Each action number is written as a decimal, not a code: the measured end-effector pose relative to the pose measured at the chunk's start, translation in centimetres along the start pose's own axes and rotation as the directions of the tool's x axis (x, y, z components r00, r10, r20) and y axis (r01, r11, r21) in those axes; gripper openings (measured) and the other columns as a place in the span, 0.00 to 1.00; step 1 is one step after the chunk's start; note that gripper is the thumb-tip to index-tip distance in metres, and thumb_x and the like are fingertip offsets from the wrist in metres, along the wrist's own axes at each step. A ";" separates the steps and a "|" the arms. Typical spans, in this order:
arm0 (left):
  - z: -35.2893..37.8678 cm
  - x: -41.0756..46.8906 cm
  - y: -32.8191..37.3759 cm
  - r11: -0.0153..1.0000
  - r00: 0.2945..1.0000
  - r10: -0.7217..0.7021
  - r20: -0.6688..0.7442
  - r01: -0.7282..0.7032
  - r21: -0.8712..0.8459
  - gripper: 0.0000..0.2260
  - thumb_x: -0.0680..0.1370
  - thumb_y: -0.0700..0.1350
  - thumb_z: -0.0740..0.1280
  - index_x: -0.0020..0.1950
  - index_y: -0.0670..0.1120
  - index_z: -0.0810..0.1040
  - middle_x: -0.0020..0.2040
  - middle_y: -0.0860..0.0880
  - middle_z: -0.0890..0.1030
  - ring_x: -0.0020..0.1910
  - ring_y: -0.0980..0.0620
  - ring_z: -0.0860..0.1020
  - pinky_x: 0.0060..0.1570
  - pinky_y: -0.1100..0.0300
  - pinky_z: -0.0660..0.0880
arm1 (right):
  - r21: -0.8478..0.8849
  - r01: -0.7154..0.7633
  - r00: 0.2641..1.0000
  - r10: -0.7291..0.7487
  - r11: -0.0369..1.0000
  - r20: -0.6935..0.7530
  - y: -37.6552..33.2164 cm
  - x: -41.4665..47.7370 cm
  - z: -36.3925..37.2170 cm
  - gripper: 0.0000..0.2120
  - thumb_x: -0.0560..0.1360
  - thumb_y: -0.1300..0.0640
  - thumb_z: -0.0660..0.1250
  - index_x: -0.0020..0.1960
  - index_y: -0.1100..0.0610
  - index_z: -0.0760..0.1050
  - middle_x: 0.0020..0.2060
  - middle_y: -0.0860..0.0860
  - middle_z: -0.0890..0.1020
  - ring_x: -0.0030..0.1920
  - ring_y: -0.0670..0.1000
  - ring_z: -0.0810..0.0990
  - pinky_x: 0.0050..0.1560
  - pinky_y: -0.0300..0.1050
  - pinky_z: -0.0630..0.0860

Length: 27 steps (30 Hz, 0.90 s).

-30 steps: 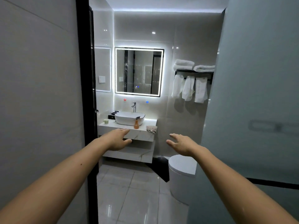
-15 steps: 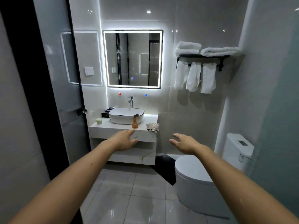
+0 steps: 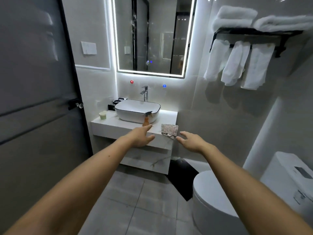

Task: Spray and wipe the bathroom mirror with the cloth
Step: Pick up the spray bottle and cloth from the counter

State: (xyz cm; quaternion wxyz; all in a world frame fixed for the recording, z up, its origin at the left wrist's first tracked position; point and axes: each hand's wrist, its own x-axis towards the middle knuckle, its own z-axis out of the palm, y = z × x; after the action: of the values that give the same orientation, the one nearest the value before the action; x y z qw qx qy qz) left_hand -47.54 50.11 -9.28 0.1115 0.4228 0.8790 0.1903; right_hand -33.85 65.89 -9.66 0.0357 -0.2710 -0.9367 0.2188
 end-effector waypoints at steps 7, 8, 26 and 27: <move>2.7 13.4 -4.3 0.988 0.997 -0.056 0.046 0.063 -0.144 0.28 0.79 0.52 0.58 0.76 0.48 0.53 0.76 0.45 0.62 0.73 0.44 0.64 0.69 0.53 0.60 | 0.089 0.010 0.998 -0.016 0.996 0.062 3.0 13.8 2.9 0.25 0.79 0.48 0.56 0.72 0.58 0.60 0.72 0.53 0.63 0.71 0.52 0.62 0.68 0.42 0.58; 3.1 15.4 -5.0 0.984 0.997 -0.062 0.048 0.069 -0.166 0.27 0.79 0.52 0.58 0.76 0.47 0.53 0.76 0.45 0.62 0.73 0.45 0.63 0.70 0.53 0.59 | 0.091 0.009 0.997 -0.016 0.996 0.070 3.6 15.8 3.4 0.25 0.79 0.48 0.56 0.72 0.58 0.60 0.72 0.53 0.63 0.71 0.52 0.62 0.68 0.42 0.58; 8.2 49.1 -21.4 0.866 0.970 -0.239 0.030 0.227 -0.446 0.26 0.79 0.51 0.59 0.75 0.49 0.56 0.76 0.47 0.61 0.74 0.45 0.61 0.70 0.50 0.60 | 0.118 -0.002 0.988 -0.016 0.993 0.155 10.2 53.1 12.2 0.25 0.79 0.50 0.56 0.73 0.57 0.58 0.74 0.52 0.57 0.73 0.50 0.55 0.71 0.45 0.52; 8.7 50.4 -22.2 0.864 0.969 -0.247 0.026 0.232 -0.447 0.26 0.79 0.51 0.60 0.75 0.49 0.57 0.76 0.47 0.61 0.74 0.45 0.61 0.70 0.50 0.60 | 0.129 -0.006 0.986 -0.015 0.992 0.167 10.6 54.5 12.8 0.25 0.79 0.50 0.56 0.73 0.57 0.58 0.74 0.52 0.58 0.73 0.50 0.56 0.71 0.45 0.52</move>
State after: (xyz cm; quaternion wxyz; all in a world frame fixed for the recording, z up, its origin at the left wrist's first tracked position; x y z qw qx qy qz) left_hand -91.13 79.15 -28.43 0.2144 0.2705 0.8590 0.3781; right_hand -77.34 97.45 -28.61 -0.0251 -0.2467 -0.9209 0.3007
